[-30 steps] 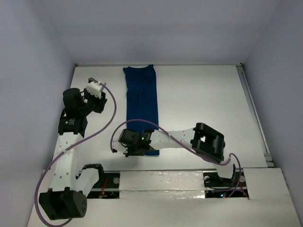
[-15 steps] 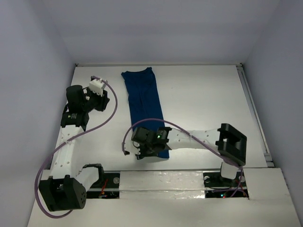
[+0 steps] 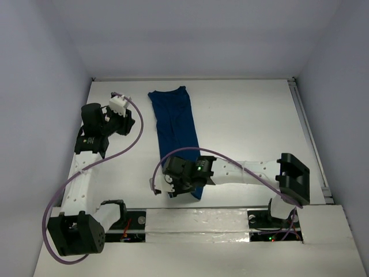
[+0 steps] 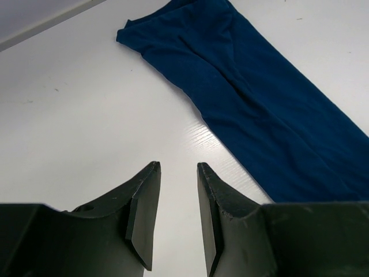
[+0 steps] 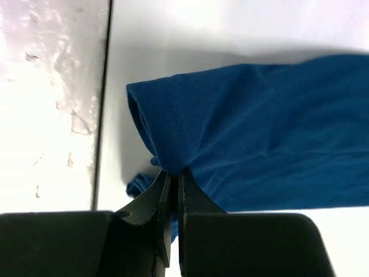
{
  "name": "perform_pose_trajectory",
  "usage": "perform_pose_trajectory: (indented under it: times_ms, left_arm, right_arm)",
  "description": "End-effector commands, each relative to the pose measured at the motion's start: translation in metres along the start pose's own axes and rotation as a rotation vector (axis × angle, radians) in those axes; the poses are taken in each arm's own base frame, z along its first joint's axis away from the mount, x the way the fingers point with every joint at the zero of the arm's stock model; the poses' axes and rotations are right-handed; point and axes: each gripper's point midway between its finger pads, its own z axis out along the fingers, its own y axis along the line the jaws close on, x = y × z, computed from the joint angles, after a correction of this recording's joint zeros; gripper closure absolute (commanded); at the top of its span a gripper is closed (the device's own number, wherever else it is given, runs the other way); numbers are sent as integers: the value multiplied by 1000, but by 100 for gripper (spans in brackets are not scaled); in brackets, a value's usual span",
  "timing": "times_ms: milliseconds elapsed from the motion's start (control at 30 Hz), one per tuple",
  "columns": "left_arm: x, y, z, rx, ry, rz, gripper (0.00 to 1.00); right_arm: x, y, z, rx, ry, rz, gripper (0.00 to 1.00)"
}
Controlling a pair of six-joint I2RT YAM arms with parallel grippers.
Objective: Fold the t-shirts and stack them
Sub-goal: Grab the bottom of the folded rectangular tshirt with right arm, then fold the folded rectangular tshirt in 1/3 of the way
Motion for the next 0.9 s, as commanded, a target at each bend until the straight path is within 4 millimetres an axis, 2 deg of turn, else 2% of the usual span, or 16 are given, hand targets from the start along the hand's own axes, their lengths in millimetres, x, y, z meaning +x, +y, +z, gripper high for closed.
perform_pose_trajectory:
  times_ms: [0, 67, 133, 333, 433, 567, 700, 833, 867]
  left_arm:
    - [-29, 2, -6, 0, -82, 26, 71]
    - [-31, 1, -7, 0, -82, 28, 71]
    - [-32, 1, -9, -6, -84, 31, 71]
    - [-35, 3, -12, -18, -93, 43, 71]
    - [-33, 4, -11, -24, -86, 38, 71]
    - [-32, 13, -11, -65, -88, 30, 71]
    - [-36, 34, -17, -172, -103, 7, 72]
    - [-45, 47, -25, -250, -141, -7, 72]
    - [-48, 51, -29, -268, -152, -4, 72]
  right_arm:
    - [-15, -27, -14, 92, -16, -37, 100]
    - [-21, -39, -11, 105, -13, -34, 100]
    - [-19, -63, -12, 164, -4, -18, 100]
    - [-15, -113, -20, 246, -7, 48, 100]
    - [-13, -130, -20, 264, -5, 74, 100]
    - [-6, -155, -23, 321, -6, 103, 100]
    - [-4, -179, -29, 360, -25, 140, 100]
    - [-14, -196, -30, 387, -59, 143, 100]
    - [-15, -206, -31, 402, -66, 152, 100]
